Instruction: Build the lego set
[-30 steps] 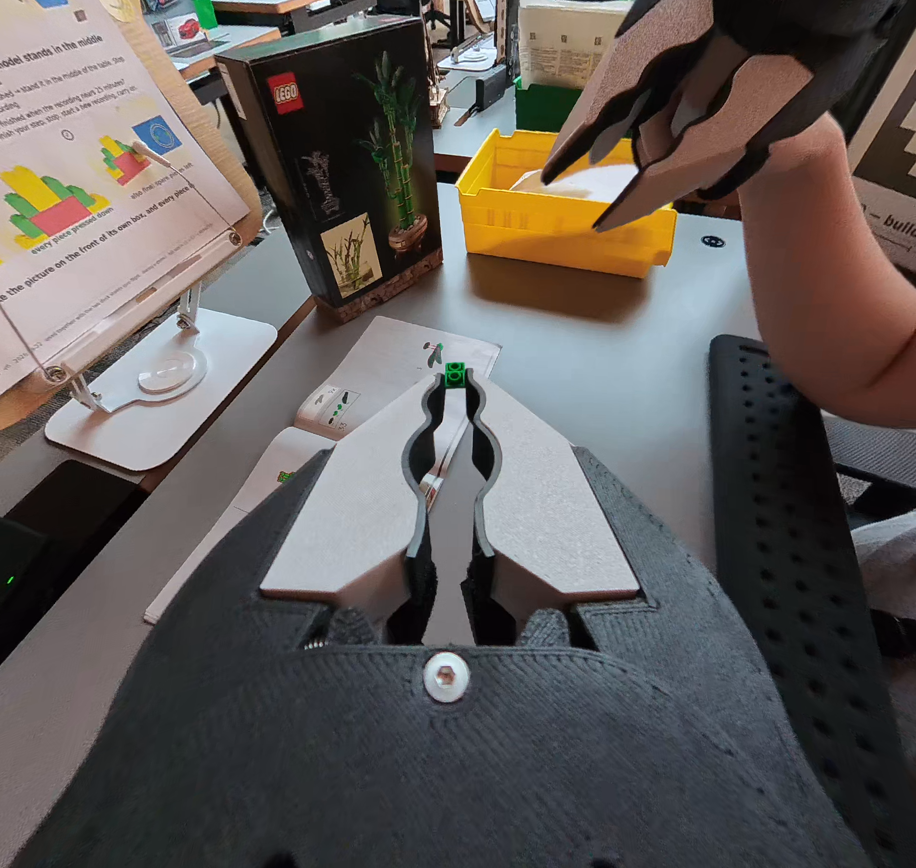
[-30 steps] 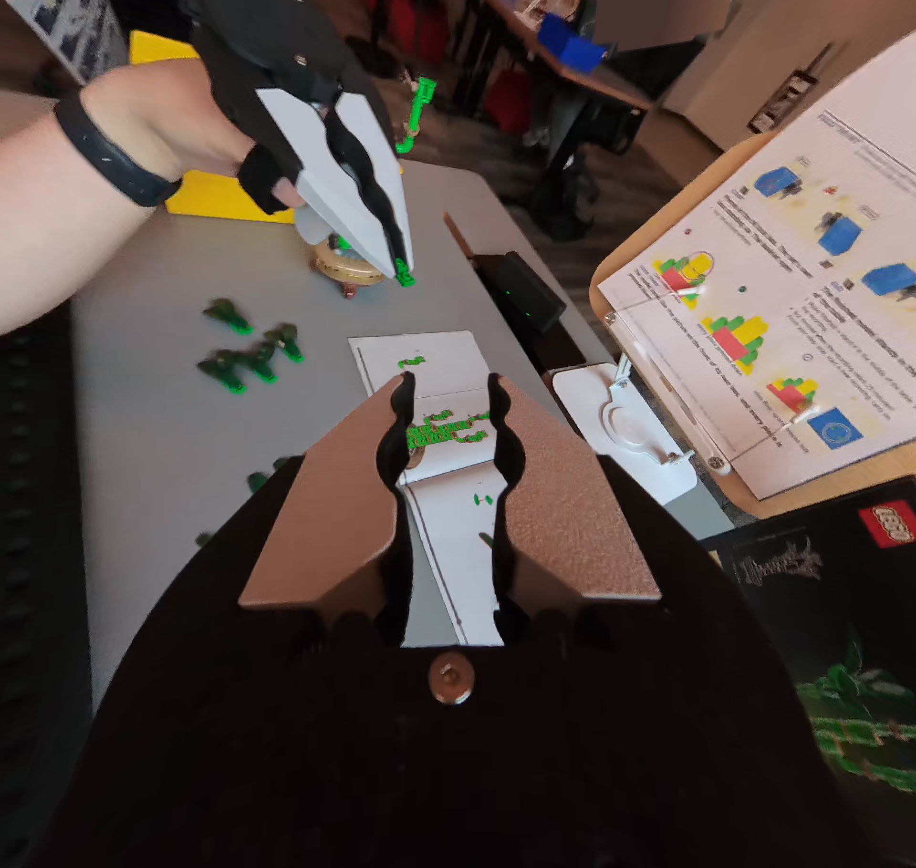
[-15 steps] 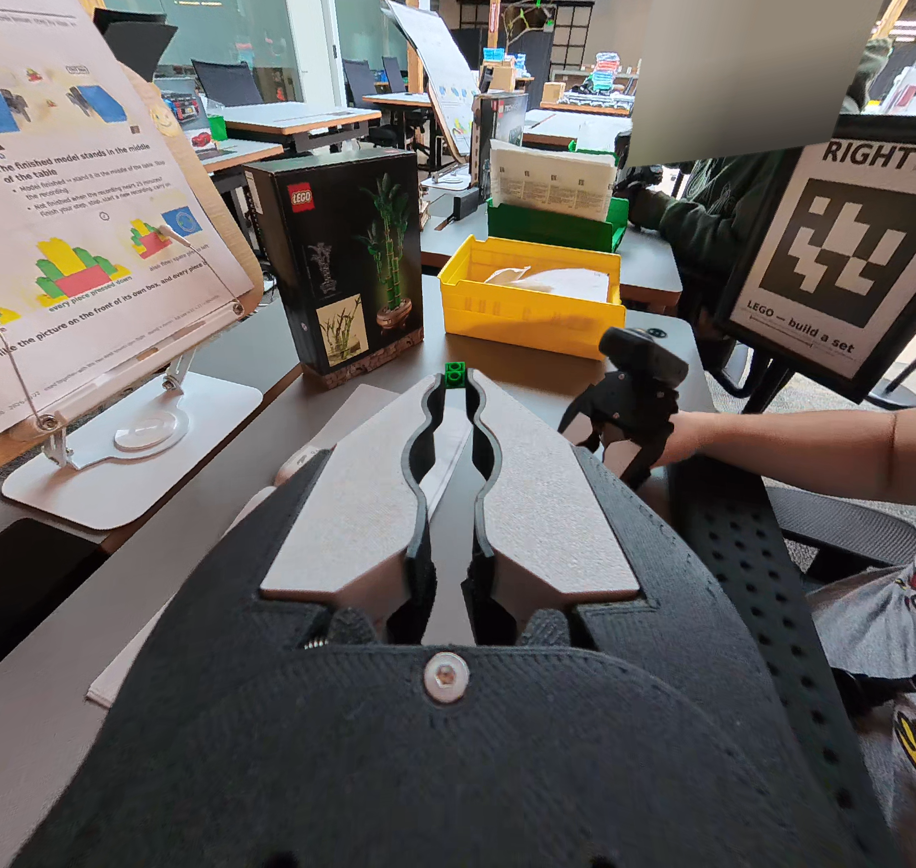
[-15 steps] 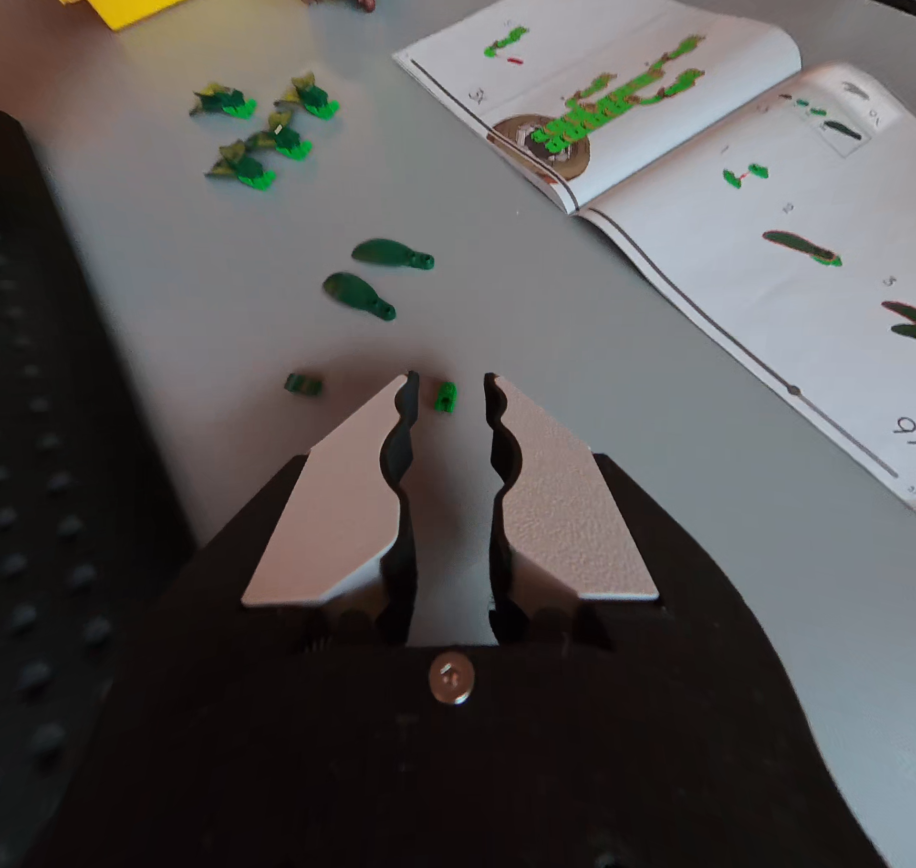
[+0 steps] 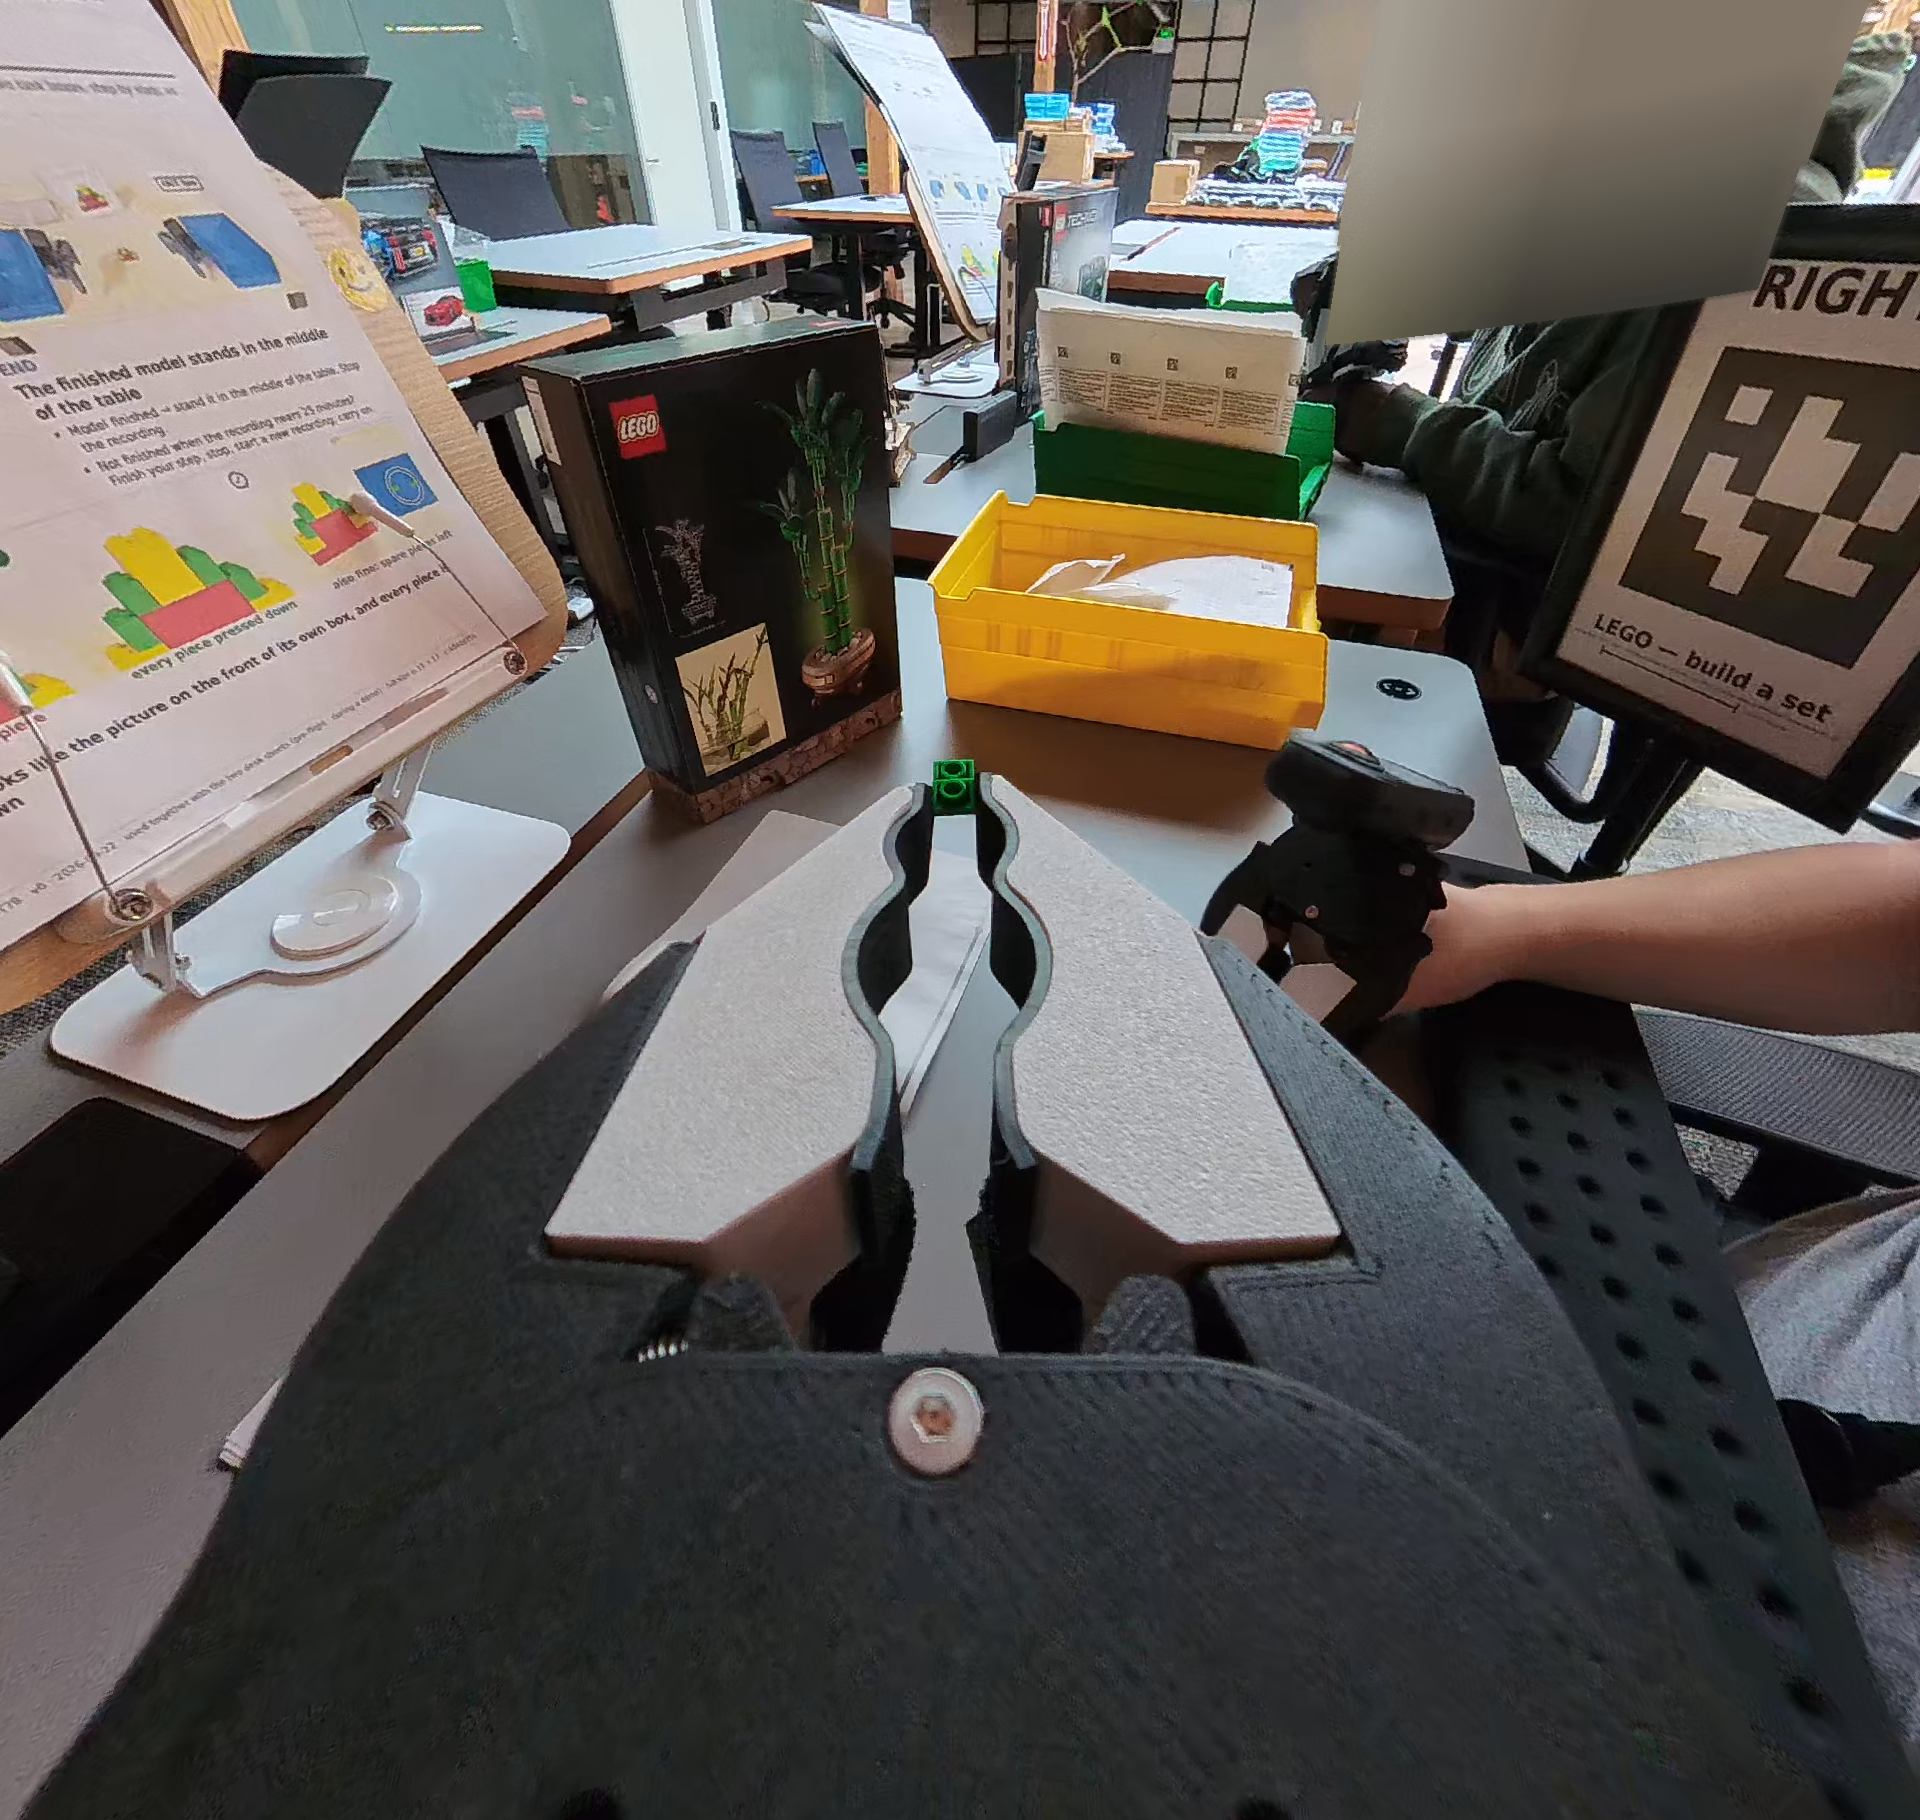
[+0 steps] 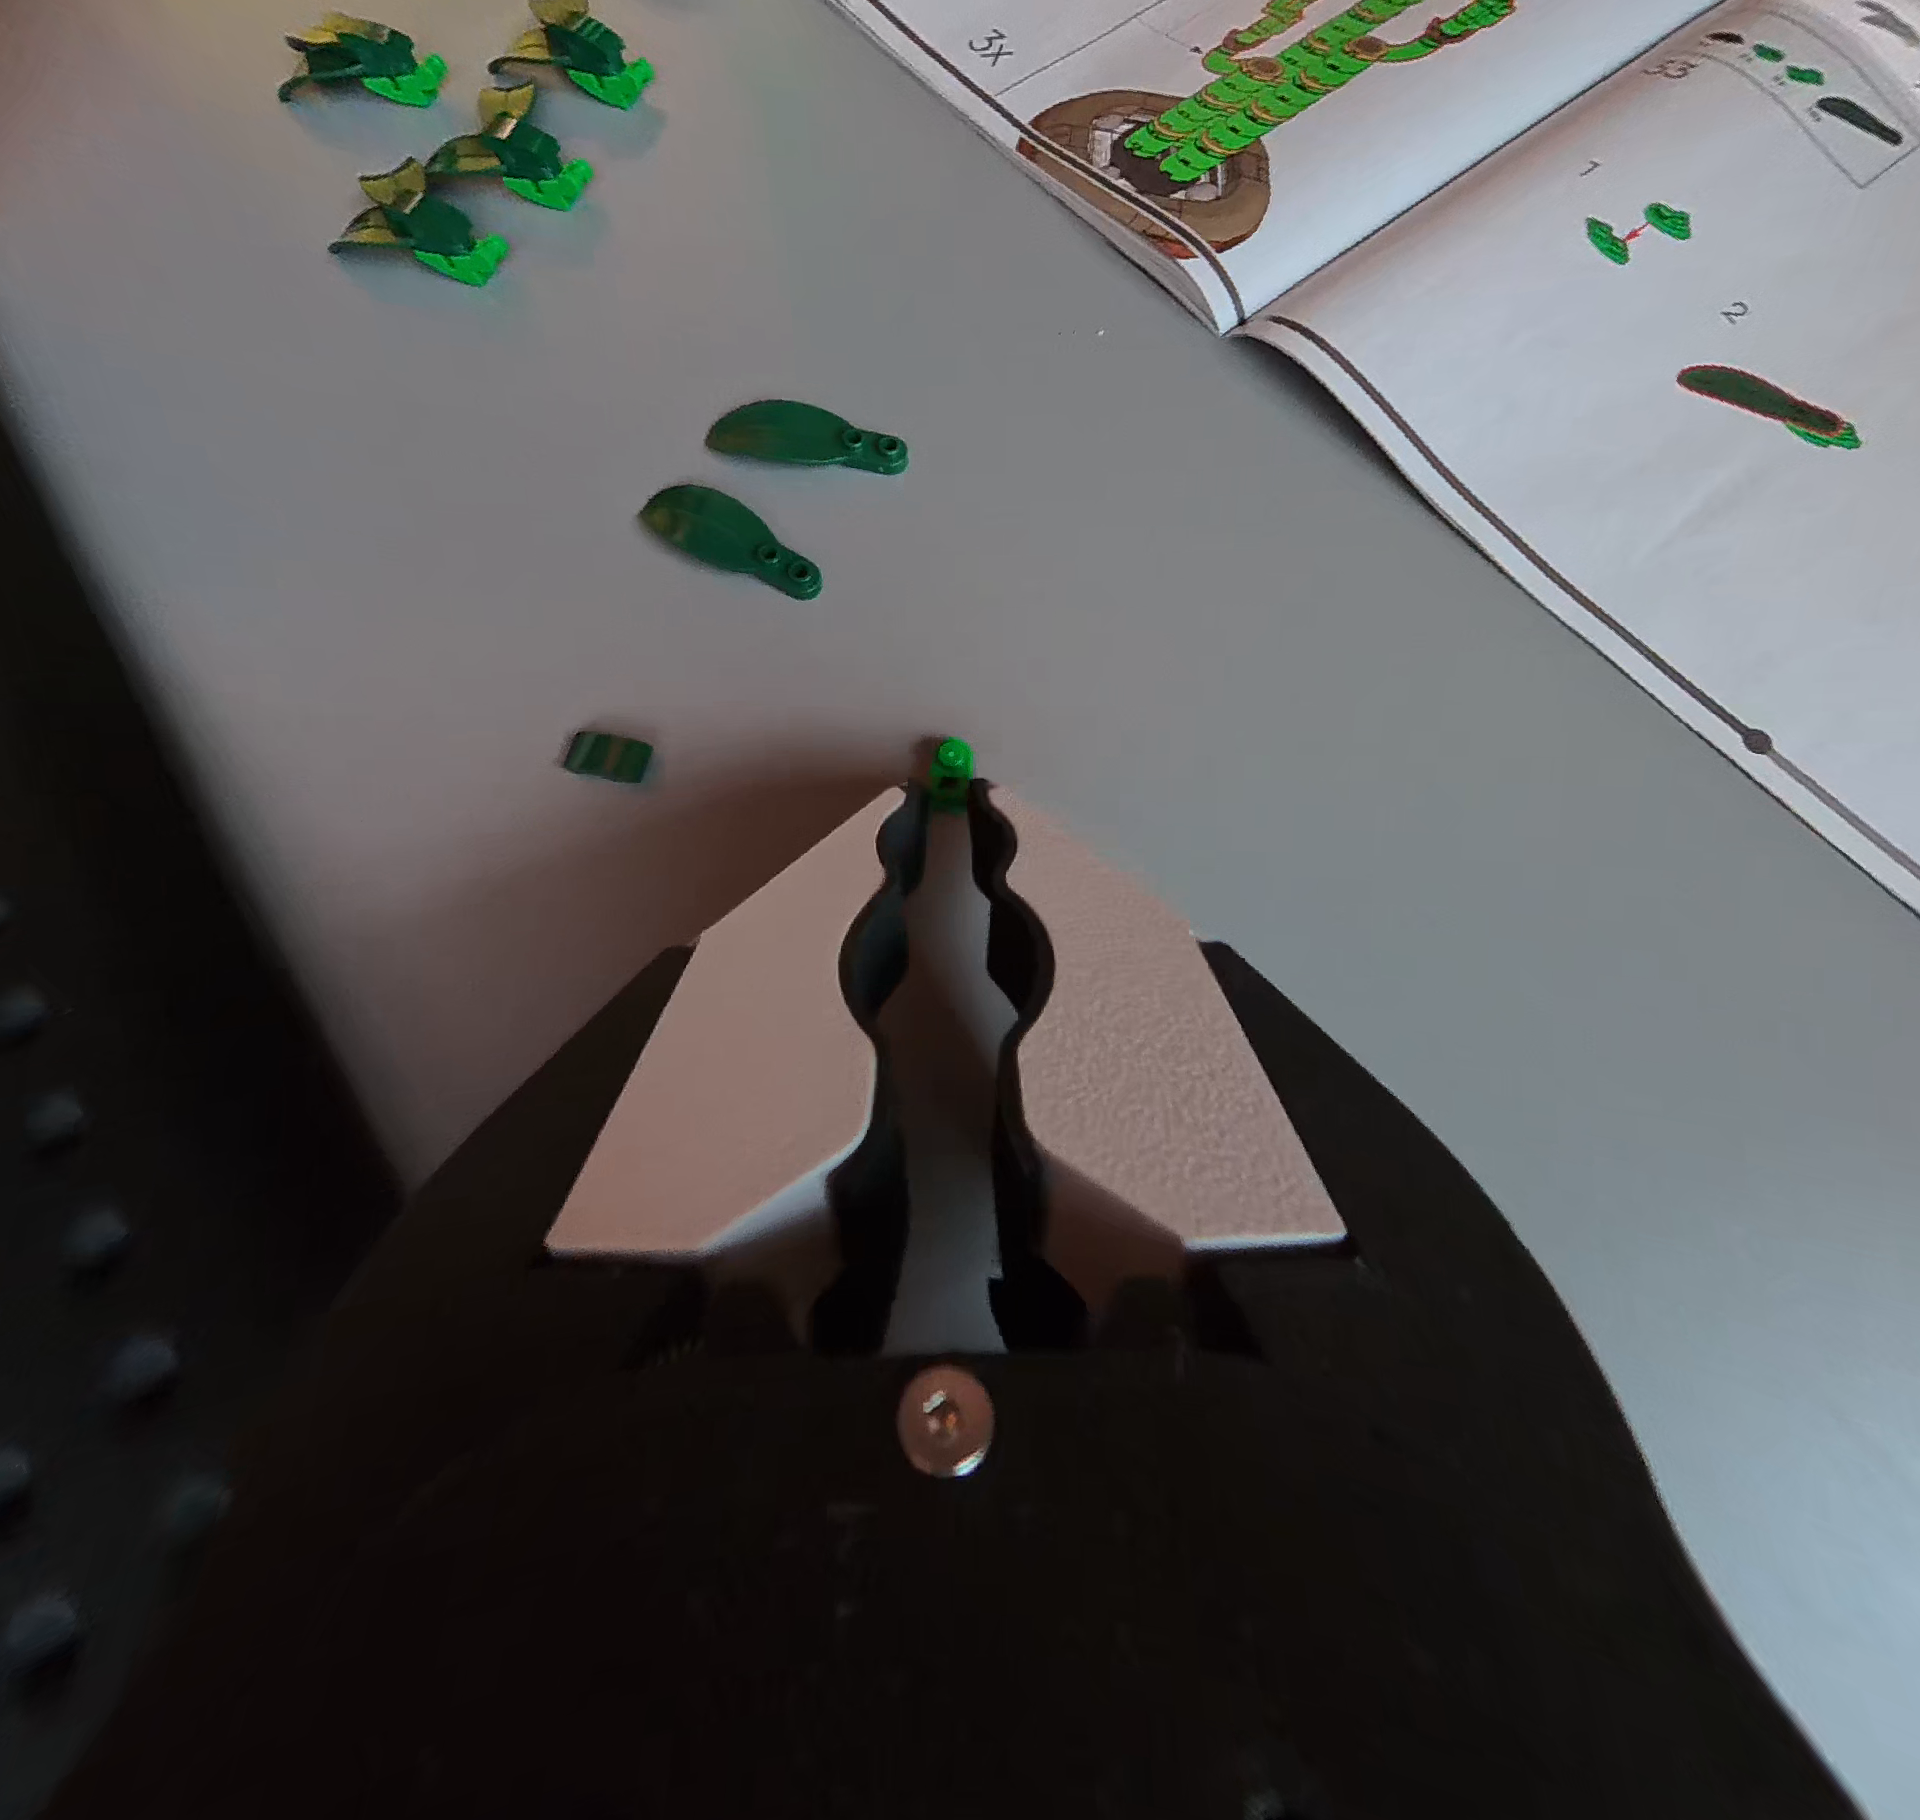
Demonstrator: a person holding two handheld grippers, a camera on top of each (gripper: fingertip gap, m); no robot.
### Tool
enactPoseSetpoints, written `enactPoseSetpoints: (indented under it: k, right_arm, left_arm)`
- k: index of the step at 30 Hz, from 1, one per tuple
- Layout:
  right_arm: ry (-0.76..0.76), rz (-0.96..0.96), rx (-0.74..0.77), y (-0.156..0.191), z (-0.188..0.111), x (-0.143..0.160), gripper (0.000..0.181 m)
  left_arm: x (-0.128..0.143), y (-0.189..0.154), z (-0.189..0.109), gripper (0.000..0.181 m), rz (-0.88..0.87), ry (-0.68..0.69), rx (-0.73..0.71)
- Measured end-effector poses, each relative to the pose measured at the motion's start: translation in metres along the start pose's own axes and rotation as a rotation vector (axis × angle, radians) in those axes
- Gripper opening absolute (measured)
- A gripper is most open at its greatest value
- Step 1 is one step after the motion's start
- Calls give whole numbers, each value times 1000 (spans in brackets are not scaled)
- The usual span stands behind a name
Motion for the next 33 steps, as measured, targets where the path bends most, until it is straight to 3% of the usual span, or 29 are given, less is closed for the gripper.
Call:
enactPoseSetpoints:
  k: [4,5,8,11,14,20,26,33]
  right_arm:
    - [17,-72,15,-7,-4,-7,6]
    - [-41,-104,-33,-11,-13,-18,6]
    - [-260,-124,-114,-28,-67,-67,6]
    - [-446,-321,-240,-19,-130,-121,6]
    - [-485,-553,-154,3,-171,-163,6]
    - [-274,-768,68,28,-160,-192,6]
    - [-310,-828,76,37,-160,-188,6]
    - [-196,-845,120,36,-149,-179,6]
  left_arm:
    - [0,-4,1,6,73,-17,39]
    - [1,-6,2,6,118,-23,43]
    - [4,-14,7,6,254,-16,49]
    - [3,-24,9,6,359,-15,29]
    - [0,-32,9,6,431,-35,11]
    - [-8,-50,5,6,562,-101,-29]
    - [-6,-58,11,5,665,-25,-87]
    - [-1,-62,24,6,686,48,-38]
Point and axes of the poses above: each gripper's, where its closed fingertips meet, z out along the fingers, x out of its underside, y = z × x across the jaws, the point moved 10 cm from there along -z, back along the fingers, and after that the axes turned 11 degrees about y, right-handed, at the moved point
